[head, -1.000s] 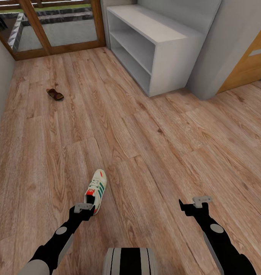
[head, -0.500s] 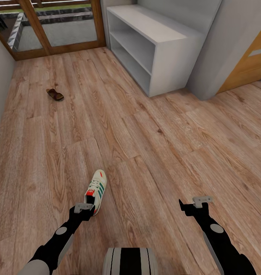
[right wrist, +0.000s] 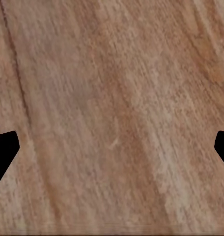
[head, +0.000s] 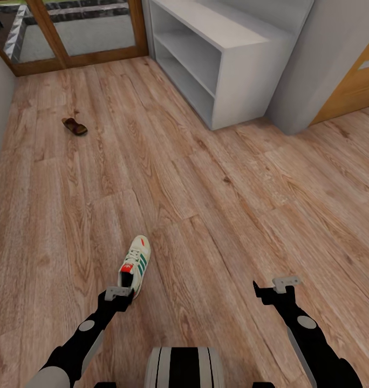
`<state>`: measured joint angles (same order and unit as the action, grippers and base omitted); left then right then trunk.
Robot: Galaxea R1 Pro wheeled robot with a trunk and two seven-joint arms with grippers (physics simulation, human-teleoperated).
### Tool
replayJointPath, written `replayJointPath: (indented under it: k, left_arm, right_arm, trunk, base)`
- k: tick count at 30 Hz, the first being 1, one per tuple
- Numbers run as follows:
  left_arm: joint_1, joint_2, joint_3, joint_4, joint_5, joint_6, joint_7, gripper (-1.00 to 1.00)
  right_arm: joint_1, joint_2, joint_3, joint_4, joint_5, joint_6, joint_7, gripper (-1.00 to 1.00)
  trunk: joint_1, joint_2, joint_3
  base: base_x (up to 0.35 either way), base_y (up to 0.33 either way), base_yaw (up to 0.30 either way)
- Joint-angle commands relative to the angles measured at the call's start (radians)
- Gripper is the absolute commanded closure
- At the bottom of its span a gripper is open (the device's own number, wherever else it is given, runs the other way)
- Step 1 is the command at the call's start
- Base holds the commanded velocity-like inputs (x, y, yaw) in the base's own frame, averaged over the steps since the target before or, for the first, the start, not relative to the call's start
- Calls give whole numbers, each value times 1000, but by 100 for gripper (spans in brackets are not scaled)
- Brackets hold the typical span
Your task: Pick up the two gym shoes and the two sandals from the corridor floor and place them onto the hallstand (shoe rack) in the corridor, making sure they are on the rack and not on the floor. Arrange them so the two gym shoes are next to each other and the two sandals are next to each other.
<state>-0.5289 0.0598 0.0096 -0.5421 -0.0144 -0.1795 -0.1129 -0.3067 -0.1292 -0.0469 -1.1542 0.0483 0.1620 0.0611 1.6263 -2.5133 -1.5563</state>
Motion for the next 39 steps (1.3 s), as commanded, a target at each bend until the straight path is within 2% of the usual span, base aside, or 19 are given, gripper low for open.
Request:
replayJointPath:
  k: [1, 13, 19, 39]
  left_arm:
    - [0, 0, 1, 1, -1, -3, -4, -100]
    - [0, 0, 0, 1, -2, -3, -4, -100]
    - [0, 0, 0, 1, -4, -3, -4, -100]
    - [2, 0, -2, 1, -5, -17, -4, -100]
  right_arm:
    - [0, 0, -2, -2, 5, 5, 6, -100]
    - [0, 0, -2, -2, 5, 5, 6, -100]
    - [0, 0, -2, -2, 5, 5, 6, -100]
    - [0, 0, -2, -2, 5, 5, 6, -100]
  trunk:
    - [0, 0, -2]
    - [0, 0, -5]
    - [3, -2, -29]
    - [3, -2, -29]
  base:
    - [0, 0, 0]
    - [0, 0, 0]
    - [0, 0, 0]
    - [0, 0, 0]
